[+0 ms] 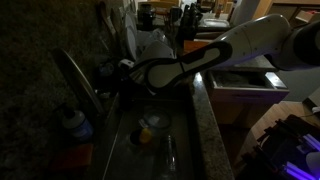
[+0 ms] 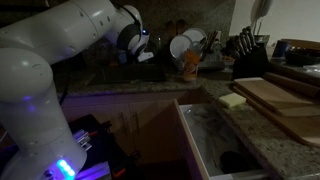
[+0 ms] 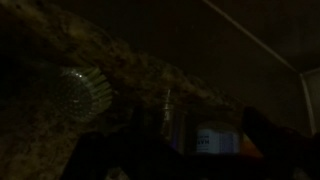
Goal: Open the tap
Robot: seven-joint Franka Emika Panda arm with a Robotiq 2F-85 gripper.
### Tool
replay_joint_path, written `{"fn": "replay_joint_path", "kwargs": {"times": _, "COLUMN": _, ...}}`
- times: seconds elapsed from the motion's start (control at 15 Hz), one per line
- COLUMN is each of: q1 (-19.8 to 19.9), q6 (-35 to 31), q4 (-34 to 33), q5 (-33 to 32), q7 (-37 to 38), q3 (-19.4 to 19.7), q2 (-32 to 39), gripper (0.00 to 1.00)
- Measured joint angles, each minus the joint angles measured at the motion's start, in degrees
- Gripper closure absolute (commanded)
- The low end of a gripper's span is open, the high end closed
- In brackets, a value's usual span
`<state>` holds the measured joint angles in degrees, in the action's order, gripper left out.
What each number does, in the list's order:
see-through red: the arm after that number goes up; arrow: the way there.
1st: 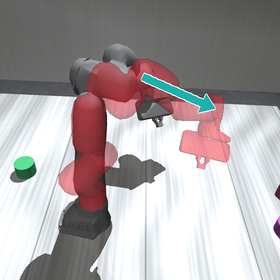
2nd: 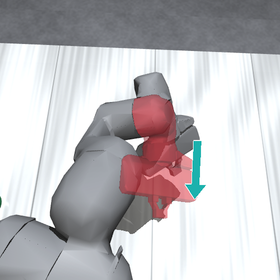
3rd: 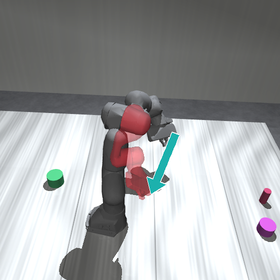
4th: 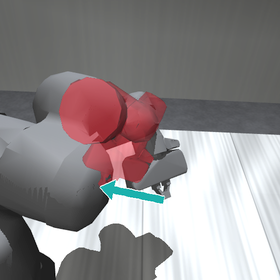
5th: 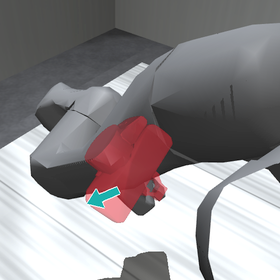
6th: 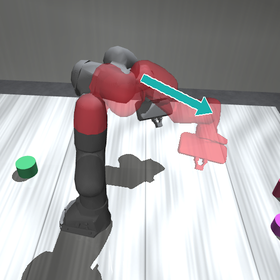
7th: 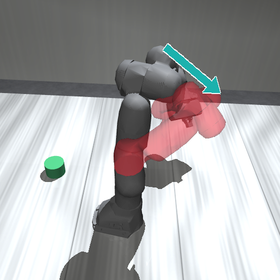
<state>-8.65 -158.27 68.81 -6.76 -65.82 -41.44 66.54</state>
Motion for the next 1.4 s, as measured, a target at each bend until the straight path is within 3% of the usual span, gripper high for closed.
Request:
{"fn": "replay_joint_path", "kwargs": {"times": 0.27, "q1": -0.2, "q6": -7.2, "q4": 0.0, "q5": -3.3, "q7": -3.1, "q3": 0.2, "q2": 0.0, "gripper": 0.00}}
{"fn": "replay_joint_path", "kwargs": {"times": 0.67, "q1": -0.1, "q6": -16.1, "q4": -0.1, "q5": -3.0, "q7": 1.5, "q3": 1.5, "q2": 0.0, "gripper": 0.00}}
{"fn": "replay_joint_path", "kwargs": {"times": 0.8, "q1": 0.0, "q6": -18.5, "q4": -0.1, "q5": -2.7, "q7": 3.8, "q3": 1.5, "q2": 0.0, "gripper": 0.26}}
{"fn": "replay_joint_path", "kwargs": {"times": 1.27, "q1": 0.3, "q6": -20.6, "q4": -1.4, "q5": 3.8, "q7": 14.7, "q3": -0.2, "q2": 0.0, "gripper": 0.75}}
{"fn": "replay_joint_path", "kwargs": {"times": 1.33, "q1": 0.2, "q6": -20.6, "q4": -1.4, "q5": 4.5, "q7": 16.3, "q3": -0.1, "q2": 0.0, "gripper": 0.57}}
{"fn": "replay_joint_path", "kwargs": {"times": 1.4, "q1": 0.0, "q6": -20.6, "q4": -1.5, "q5": 5.2, "q7": 18.1, "q3": 0.3, "q2": 0.0, "gripper": 0.65}}
